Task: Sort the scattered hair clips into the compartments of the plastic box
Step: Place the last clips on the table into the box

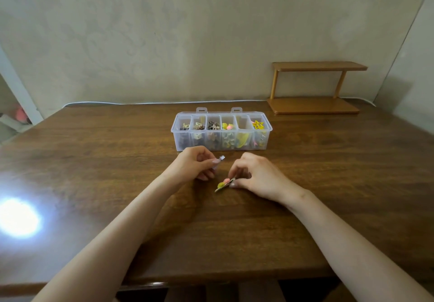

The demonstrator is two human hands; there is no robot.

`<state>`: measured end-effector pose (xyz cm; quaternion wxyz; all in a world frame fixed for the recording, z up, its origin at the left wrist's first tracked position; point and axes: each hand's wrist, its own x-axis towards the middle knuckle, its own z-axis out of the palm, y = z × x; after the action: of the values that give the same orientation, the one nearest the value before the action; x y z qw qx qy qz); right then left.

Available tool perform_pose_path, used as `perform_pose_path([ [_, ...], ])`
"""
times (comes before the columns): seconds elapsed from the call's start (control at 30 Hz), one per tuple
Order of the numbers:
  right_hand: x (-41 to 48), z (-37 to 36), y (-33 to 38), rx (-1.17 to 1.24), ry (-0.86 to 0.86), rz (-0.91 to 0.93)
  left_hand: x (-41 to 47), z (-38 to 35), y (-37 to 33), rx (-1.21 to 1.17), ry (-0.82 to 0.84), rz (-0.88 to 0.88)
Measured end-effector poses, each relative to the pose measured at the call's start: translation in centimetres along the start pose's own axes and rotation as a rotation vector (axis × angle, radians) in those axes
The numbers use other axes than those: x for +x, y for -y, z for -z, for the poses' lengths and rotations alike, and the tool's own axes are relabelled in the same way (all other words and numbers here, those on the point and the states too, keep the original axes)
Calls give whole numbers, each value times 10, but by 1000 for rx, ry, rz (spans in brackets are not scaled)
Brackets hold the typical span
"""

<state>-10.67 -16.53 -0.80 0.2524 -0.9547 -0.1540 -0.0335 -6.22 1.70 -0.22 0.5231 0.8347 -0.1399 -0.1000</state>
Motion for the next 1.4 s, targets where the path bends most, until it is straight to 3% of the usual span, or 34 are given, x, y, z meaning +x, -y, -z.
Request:
perform_pose_path([
  [0.13,7,5,-11,-99,-125,-116,10,-4,-4,-4,4,-28],
  [0.33,11,6,-9,222,-350,-64,25,-17,-10,70,-28,-177],
  [0.5,12,9,-12,268,-468,-79,30,-28,-15,110,-51,-280],
  [0.63,16,24,-17,227,-603,-147,28,-32,-11,262,-74,-260],
  [0.77,33,50,-26,104,-798,-251,26,-30,-3,502,63,-201],
  [0.9,61,58,-35,-37,-773,-317,25,-30,-1,553,120,-236],
  [1.27,90,52,-48,-384,-530,-298,20,-30,1,414,-4,-308],
  [1.4,74,55,-45,-302,-633,-192,21,-30,0,338,-78,-348],
])
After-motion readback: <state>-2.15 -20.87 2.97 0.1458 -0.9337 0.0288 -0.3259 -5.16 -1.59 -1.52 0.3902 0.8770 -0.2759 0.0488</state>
